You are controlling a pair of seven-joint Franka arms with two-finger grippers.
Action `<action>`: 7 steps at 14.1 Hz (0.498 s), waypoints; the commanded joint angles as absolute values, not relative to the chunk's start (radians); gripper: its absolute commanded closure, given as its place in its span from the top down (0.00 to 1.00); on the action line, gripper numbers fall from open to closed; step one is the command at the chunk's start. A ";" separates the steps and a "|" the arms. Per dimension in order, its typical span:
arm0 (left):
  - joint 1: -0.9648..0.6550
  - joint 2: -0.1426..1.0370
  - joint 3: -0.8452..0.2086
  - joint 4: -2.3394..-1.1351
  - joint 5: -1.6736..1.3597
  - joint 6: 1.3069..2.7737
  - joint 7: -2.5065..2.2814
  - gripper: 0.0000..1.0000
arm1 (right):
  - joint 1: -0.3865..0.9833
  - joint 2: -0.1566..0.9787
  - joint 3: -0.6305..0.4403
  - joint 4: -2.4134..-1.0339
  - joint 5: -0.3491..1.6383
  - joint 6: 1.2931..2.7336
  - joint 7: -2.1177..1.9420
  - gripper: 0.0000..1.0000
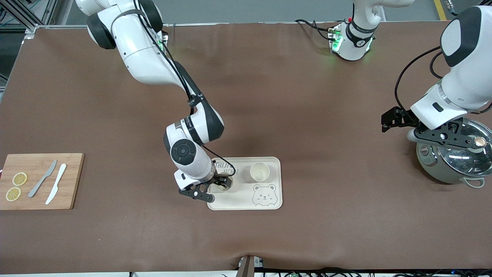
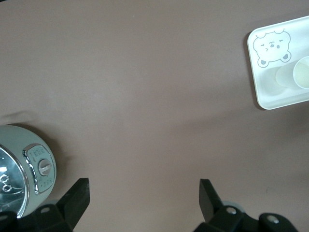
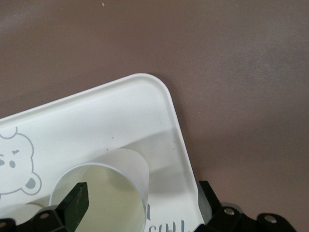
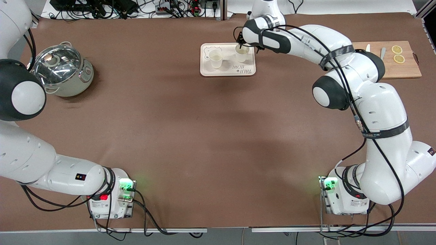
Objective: Place white IKEA cup upright on tray with both arms
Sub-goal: 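Lower the cup beside the first cup and open the right gripper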
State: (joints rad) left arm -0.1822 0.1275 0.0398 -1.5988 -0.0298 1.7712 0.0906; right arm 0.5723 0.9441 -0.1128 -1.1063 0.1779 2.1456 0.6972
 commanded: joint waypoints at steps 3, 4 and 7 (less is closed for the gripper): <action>-0.152 0.092 0.040 -1.598 -0.041 1.772 0.104 1.00 | 0.566 0.764 -0.115 -1.126 0.152 1.898 0.664 1.00; -0.143 0.091 0.041 -1.598 -0.055 1.773 0.110 1.00 | 0.563 0.715 -0.115 -1.126 0.141 1.829 0.660 1.00; -0.132 0.092 0.041 -1.600 -0.069 1.773 0.115 1.00 | 0.549 0.538 -0.115 -1.126 0.137 1.622 0.657 1.00</action>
